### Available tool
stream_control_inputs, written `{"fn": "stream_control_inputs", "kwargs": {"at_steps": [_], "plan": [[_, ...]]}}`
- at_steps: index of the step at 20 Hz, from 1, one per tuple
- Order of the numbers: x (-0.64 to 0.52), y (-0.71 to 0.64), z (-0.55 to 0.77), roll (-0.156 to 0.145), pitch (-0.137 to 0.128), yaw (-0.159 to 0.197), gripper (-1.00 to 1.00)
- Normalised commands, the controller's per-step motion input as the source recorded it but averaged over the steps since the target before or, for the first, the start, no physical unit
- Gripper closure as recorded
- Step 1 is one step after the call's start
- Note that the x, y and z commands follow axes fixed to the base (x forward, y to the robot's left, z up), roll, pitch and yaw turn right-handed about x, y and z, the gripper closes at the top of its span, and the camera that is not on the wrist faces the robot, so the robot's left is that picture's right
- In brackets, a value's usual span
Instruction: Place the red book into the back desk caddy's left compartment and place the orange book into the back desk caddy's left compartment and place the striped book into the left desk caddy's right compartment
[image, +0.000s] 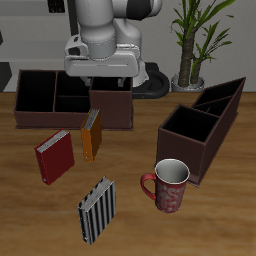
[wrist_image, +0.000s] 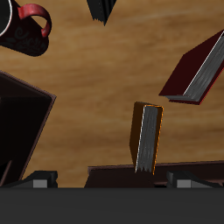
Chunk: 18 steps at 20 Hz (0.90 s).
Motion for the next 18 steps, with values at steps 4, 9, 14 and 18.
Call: {"fn": "stream_control_inputs", "kwargs": {"at_steps": [4,9,14,18], "plan": [[-0.01,-0.38,0.01,-0.049,0.003,-0.016,-1.0],[-0.06,-0.29,0.0,-0.034,-0.049,-0.026,-1.0],[-0.05,-0.1,-0.22,-0.004,-0.093,-0.015,-1.0],[0.03,-0.16,-0.25,0.02,-0.042,-0.013,-1.0]]}}
